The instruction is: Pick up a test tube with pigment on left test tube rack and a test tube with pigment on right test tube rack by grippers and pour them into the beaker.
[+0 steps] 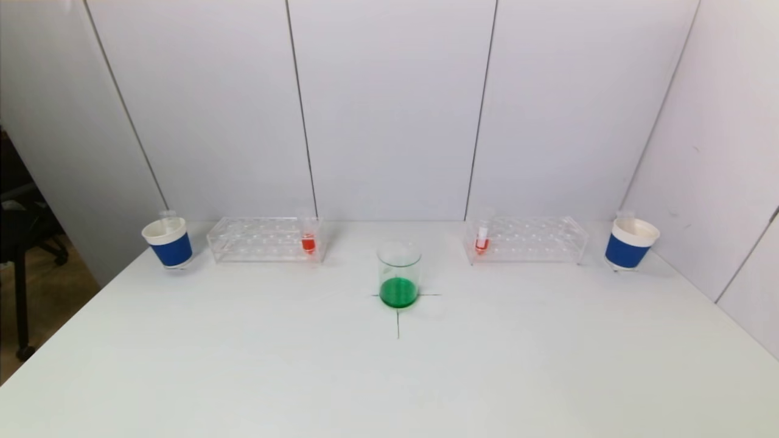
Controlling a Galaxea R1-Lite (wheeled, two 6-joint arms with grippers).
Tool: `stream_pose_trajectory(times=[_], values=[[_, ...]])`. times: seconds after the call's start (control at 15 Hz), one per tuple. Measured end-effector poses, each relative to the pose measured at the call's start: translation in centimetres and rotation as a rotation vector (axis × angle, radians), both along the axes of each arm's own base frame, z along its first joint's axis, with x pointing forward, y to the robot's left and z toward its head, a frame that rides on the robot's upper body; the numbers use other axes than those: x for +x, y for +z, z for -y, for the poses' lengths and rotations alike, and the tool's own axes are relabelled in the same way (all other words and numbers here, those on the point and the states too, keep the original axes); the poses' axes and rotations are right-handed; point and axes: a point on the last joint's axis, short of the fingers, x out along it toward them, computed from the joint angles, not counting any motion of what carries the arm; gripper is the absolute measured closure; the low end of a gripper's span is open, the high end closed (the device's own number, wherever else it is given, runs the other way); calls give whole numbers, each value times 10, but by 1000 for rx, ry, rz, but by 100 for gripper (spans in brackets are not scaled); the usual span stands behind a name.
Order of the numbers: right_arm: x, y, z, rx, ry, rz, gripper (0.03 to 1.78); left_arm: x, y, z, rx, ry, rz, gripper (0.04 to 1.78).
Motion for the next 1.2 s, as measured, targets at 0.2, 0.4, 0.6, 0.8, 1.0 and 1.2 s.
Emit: stream_pose_trajectory(times=[0.2, 0.4, 0.6, 0.8, 1.0, 1.2], values=[[0, 0, 0, 38, -3, -1, 4, 0, 0, 0, 0, 0, 0, 6], [0, 0, 0, 39, -4, 0, 4, 0, 0, 0, 0, 0, 0, 6], [0, 0, 0, 40, -4, 0, 4, 0, 0, 0, 0, 0, 0, 6], [0, 0, 0, 40, -4, 0, 4, 0, 0, 0, 0, 0, 0, 6], [0, 0, 0, 40, -4, 0, 4, 0, 0, 0, 0, 0, 0, 6], [0, 0, 0, 40, -4, 0, 4, 0, 0, 0, 0, 0, 0, 6]])
